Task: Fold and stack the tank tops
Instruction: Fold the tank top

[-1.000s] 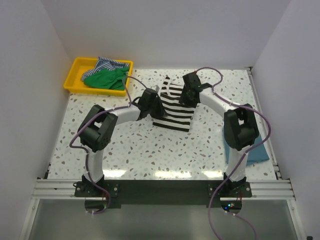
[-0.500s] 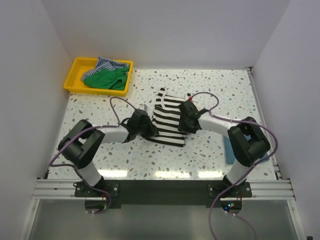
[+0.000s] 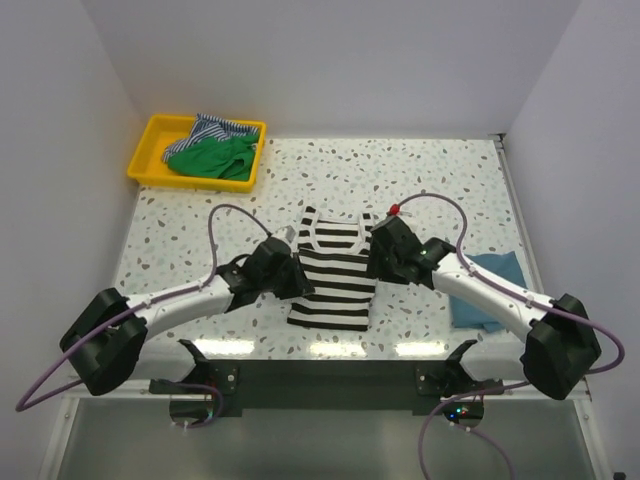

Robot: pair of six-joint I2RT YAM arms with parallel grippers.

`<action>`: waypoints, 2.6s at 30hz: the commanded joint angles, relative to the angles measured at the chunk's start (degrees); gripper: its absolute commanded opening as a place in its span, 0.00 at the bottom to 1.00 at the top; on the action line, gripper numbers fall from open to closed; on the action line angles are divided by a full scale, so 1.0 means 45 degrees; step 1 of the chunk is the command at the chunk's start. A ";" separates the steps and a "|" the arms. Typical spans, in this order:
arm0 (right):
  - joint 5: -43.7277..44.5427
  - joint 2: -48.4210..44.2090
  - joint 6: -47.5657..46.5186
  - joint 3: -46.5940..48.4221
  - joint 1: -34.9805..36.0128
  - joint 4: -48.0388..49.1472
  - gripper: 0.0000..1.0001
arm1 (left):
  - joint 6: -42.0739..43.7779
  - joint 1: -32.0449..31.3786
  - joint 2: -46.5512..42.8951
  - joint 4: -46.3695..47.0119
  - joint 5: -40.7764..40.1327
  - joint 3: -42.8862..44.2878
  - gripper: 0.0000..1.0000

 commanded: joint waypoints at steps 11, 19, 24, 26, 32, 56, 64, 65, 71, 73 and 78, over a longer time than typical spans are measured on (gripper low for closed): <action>-0.0308 0.4511 -0.0681 0.2617 -0.1468 0.1679 0.40 | 0.2584 0.2922 0.3885 0.1054 -0.0842 0.3337 0.20; -0.0368 0.6762 -0.1014 0.3614 -0.1840 0.1739 0.36 | 0.2742 0.3352 0.6523 0.1622 -0.0569 0.4490 0.16; 0.0003 0.6843 -0.1423 0.4141 -0.2055 0.1329 0.38 | 0.2624 0.3431 0.6175 0.1407 -0.0414 0.4822 0.17; 0.0179 0.6530 -0.1541 0.4473 -0.2075 0.0902 0.40 | 0.2721 0.3431 0.5454 0.1309 -0.0374 0.4823 0.22; 0.0454 0.3878 -0.1191 0.4086 -0.1939 -0.0408 0.60 | 0.3014 0.3431 0.2740 -0.0428 -0.0277 0.3771 0.44; 0.0277 0.0669 0.4610 -0.2029 0.3178 0.0449 0.49 | 0.1569 0.1908 -0.0838 -0.0566 0.0290 -0.2247 0.50; 0.0140 0.0924 0.5294 -0.2732 0.3784 0.0548 0.35 | 0.1550 0.1674 -0.0604 -0.0527 0.0057 -0.2677 0.38; 0.0160 0.0846 0.5391 -0.2771 0.3823 0.0470 0.26 | 0.1530 0.1654 -0.0526 -0.0488 0.0037 -0.2716 0.36; 0.0237 -0.0323 0.5666 -0.3377 0.3940 0.0313 0.25 | 0.1335 0.1459 -0.0544 -0.0351 0.0017 -0.3107 0.22; 0.0355 -0.0715 0.5744 -0.3241 0.3999 0.0138 0.30 | 0.1335 0.1459 -0.0584 -0.0371 -0.0022 -0.3146 0.17; 0.0726 -0.0856 0.5646 -0.2383 0.4038 0.0039 0.52 | 0.1296 0.1459 -0.0682 -0.0332 0.0016 -0.3244 0.08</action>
